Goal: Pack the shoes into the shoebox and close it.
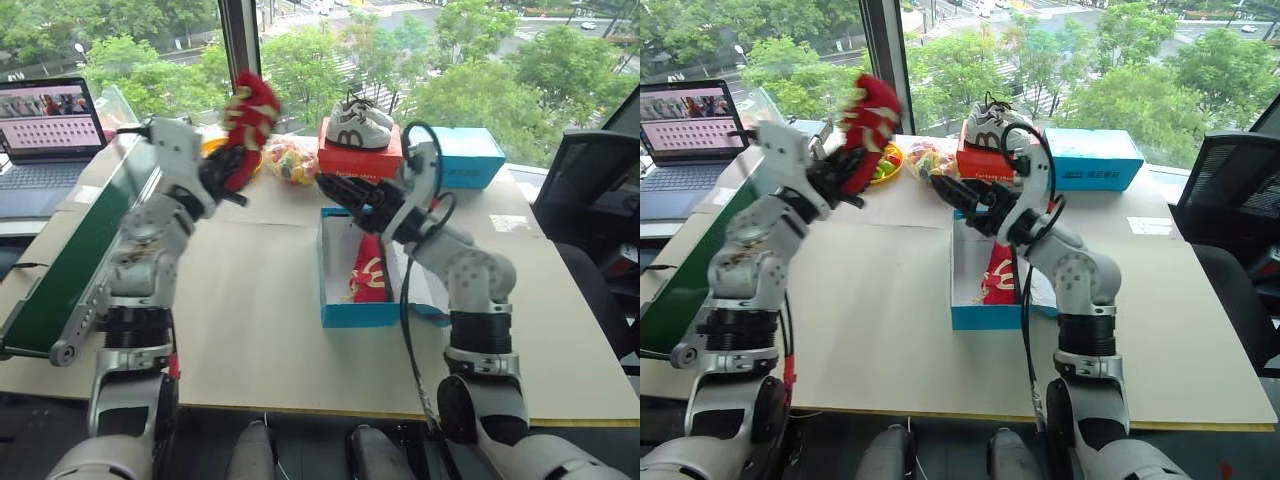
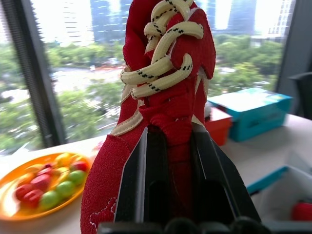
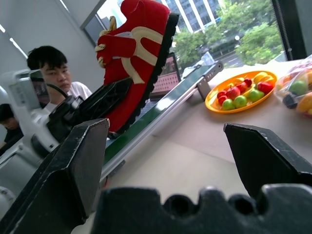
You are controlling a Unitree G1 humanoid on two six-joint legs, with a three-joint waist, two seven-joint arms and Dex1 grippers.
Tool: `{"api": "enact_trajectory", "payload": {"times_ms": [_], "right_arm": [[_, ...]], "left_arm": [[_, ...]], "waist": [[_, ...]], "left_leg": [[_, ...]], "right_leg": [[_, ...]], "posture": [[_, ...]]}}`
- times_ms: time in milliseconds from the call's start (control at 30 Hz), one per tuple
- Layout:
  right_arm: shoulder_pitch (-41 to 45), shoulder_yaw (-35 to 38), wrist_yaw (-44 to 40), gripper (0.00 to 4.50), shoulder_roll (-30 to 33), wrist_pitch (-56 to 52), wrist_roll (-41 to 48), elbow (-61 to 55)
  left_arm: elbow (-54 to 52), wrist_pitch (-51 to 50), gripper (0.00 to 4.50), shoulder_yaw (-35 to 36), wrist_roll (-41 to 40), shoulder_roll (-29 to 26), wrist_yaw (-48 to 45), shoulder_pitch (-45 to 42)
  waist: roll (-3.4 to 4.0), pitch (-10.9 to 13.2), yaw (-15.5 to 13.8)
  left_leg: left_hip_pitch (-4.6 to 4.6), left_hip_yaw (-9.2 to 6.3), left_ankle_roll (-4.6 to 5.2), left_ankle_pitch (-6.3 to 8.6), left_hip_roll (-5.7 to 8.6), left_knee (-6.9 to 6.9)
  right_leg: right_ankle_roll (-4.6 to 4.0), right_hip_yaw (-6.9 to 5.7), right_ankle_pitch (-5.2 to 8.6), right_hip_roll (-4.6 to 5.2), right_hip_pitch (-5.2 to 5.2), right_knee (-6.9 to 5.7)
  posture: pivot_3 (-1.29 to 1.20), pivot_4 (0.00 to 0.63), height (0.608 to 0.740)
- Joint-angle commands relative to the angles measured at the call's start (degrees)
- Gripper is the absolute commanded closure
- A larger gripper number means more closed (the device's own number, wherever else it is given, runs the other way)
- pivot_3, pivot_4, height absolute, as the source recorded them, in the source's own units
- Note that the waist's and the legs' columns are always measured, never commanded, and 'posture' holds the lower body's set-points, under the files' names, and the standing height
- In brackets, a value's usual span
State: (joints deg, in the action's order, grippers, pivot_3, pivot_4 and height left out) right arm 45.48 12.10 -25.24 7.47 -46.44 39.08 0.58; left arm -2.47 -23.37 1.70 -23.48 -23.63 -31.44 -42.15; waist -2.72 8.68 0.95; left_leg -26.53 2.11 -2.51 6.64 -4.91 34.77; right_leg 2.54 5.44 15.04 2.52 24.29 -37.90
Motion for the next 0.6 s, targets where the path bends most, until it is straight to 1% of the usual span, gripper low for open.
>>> {"api": "enact_trajectory", "payload": {"times_ms": [33,133,367,433,467,600], "right_arm": [[1.4,2.6,1.9,0.00,0.1,0.7,2.7,-1.8],[1.4,3.5,3.0,0.00,0.3,1.0,3.6,-1.9],[2.0,6.4,5.7,0.00,0.3,2.1,7.0,-1.1],[2.0,6.6,5.9,0.51,0.2,2.1,8.2,-1.6],[1.9,6.5,6.0,0.70,0.1,2.1,8.8,-2.0],[2.5,5.9,6.7,2.03,-0.1,1.9,10.8,-3.0]], "left_arm": [[-7.2,-4.1,4.35,-0.6,-3.9,0.8,-1.7,-0.8],[-10.5,-6.7,4.35,-2.2,-5.7,2.1,-2.6,0.3],[-11.8,-8.4,4.35,-2.8,-5.3,3.9,-2.0,1.7],[-11.8,-8.2,4.36,-2.8,-4.8,4.0,-1.9,1.8],[-11.7,-8.2,4.36,-2.7,-4.8,4.1,-1.8,1.8],[-11.4,-8.8,4.36,-2.2,-5.0,4.7,-0.8,1.8]], "waist": [[0.06,0.0,0.5],[0.11,0.0,1.0],[0.12,0.0,1.3],[0.12,0.0,1.3],[0.12,0.0,1.3],[0.12,0.0,1.3]], "left_leg": [[0.02,0.00,0.01,0.00,0.00,0.00],[0.10,-0.04,0.02,0.00,0.00,0.00],[0.10,-0.11,0.03,-0.01,0.04,0.04],[0.10,-0.13,0.03,-0.01,0.04,0.04],[0.10,-0.13,0.03,-0.01,0.04,0.04],[0.09,-0.13,0.03,-0.01,0.04,0.04]], "right_leg": [[0.00,0.03,0.00,-0.01,0.00,-0.01],[0.00,0.07,0.00,-0.04,-0.03,-0.07],[0.02,0.05,0.01,-0.03,-0.10,-0.05],[0.02,0.05,0.02,-0.03,-0.09,-0.05],[0.02,0.05,0.02,-0.03,-0.10,-0.05],[0.03,0.05,0.02,-0.03,-0.10,-0.04]], "posture": [[0.00,0.150,0.740],[0.00,0.150,0.740],[0.00,0.150,0.740],[0.00,0.150,0.740],[0.00,0.150,0.740],[0.00,0.150,0.740]]}}
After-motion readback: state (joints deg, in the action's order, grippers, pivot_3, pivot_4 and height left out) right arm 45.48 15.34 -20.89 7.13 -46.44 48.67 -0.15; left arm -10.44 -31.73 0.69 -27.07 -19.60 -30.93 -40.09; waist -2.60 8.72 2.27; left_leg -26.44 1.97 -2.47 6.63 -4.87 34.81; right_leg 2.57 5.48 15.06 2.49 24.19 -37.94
